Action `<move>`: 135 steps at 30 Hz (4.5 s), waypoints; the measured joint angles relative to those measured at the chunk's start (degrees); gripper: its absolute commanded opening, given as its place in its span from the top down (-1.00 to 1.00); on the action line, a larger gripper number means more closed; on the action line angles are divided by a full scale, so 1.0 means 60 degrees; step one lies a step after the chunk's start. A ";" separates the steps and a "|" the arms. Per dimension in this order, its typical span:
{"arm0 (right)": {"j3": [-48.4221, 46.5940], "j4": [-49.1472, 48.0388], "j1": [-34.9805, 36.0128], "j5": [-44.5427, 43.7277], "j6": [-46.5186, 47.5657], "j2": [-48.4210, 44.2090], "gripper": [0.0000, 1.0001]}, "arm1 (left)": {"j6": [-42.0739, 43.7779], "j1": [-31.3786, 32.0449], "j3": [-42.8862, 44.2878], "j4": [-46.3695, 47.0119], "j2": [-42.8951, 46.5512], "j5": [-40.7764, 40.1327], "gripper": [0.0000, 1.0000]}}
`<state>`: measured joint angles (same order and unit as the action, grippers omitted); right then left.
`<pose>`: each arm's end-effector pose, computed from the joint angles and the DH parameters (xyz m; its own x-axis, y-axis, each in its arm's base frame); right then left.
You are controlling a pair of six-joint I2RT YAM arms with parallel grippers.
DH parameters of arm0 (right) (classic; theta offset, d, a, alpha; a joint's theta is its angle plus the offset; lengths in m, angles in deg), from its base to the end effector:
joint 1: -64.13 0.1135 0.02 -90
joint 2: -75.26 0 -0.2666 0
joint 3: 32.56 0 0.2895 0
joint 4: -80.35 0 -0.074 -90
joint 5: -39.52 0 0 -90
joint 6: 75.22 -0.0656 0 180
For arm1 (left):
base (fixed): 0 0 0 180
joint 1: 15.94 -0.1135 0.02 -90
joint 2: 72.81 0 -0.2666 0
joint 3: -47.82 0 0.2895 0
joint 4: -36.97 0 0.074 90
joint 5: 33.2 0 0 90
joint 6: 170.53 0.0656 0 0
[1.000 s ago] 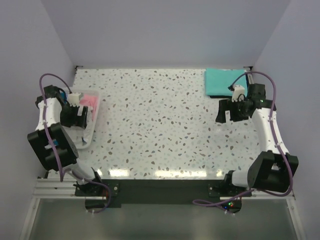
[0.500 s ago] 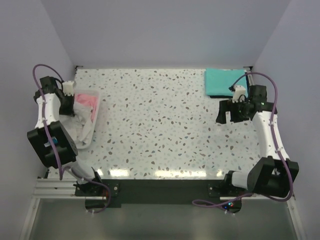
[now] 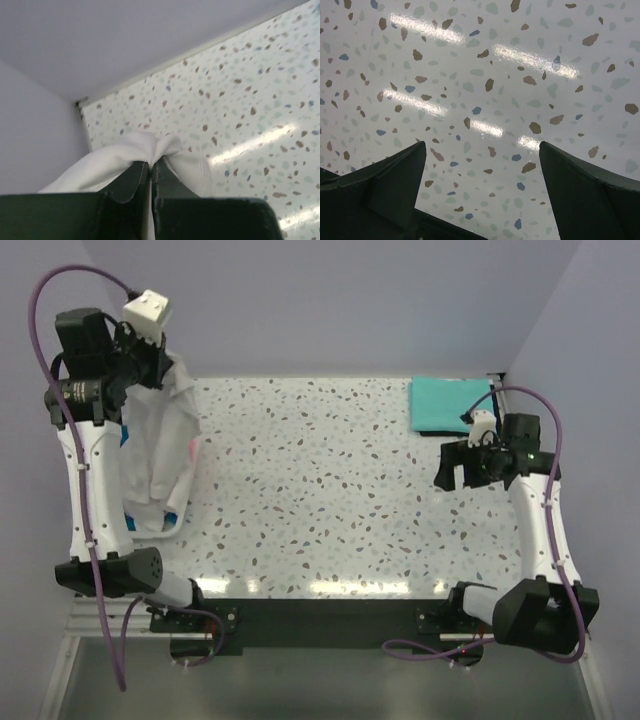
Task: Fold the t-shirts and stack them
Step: Grab the tshirt from the pile, then move the tshirt to the center of the board, then flatten the tshirt out
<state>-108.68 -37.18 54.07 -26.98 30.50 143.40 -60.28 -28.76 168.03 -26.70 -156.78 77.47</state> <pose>0.2855 -0.0241 0.2919 -0.7531 -0.1187 -0.6471 -0.2825 0.9467 0.1551 0.3422 0.0541 0.4874 -0.3875 0.2439 -0.8890 0.2473 0.9565 0.1546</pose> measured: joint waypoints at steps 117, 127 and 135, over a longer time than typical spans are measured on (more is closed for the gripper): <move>0.0124 0.2517 0.0907 -0.2448 0.4062 0.2277 -0.01 | 0.4014 0.6444 -0.6808 0.1009 -0.0091 0.1260 -0.04; 0.0186 0.3060 0.0907 -0.2288 0.5049 0.2379 0.21 | 0.2543 0.7038 -0.5399 0.1177 -0.3563 0.1457 0.00; 0.0280 0.3140 0.0907 -0.2328 0.5337 0.2379 0.22 | 0.2386 0.7220 -0.4987 0.1220 -0.4211 0.1759 0.02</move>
<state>-107.00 -18.34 59.51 -40.94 62.52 157.68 -45.97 14.56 138.10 -19.37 -182.04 88.03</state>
